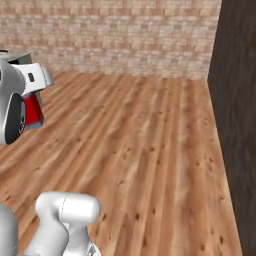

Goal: There is a bowl on the dining counter. Grab a lemon wedge from the fridge and place it in the bowl. Then get the liquor bottle and glass cup from the cabinet and place them next to the bowl.

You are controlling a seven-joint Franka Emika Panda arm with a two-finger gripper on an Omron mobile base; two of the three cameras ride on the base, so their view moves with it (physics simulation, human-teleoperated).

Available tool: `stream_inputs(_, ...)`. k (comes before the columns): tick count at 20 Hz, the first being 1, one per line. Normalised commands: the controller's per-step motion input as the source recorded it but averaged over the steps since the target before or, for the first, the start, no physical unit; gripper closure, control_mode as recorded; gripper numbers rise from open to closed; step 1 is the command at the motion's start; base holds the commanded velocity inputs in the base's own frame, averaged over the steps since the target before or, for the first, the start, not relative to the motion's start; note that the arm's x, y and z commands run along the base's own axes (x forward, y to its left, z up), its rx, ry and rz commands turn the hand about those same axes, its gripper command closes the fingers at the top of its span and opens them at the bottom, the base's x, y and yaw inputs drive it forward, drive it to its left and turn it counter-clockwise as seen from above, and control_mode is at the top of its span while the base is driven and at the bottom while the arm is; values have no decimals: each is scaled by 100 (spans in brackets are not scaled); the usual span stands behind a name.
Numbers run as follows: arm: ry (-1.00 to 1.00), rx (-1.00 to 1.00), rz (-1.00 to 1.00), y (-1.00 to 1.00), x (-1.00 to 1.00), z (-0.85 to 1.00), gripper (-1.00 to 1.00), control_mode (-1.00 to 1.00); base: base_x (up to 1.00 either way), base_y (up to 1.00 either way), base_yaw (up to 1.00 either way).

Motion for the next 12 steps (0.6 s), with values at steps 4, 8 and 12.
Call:
stream_inputs(4, 0, 0, 0, 0, 0, 0, 100, 100, 100, 20, 0)
stream_inputs(8, 0, 0, 0, 0, 0, 0, 100, 100, 100, 33, 0)
stream_inputs(12, 0, 0, 0, 0, 0, 0, 100, 100, 100, 34, 0)
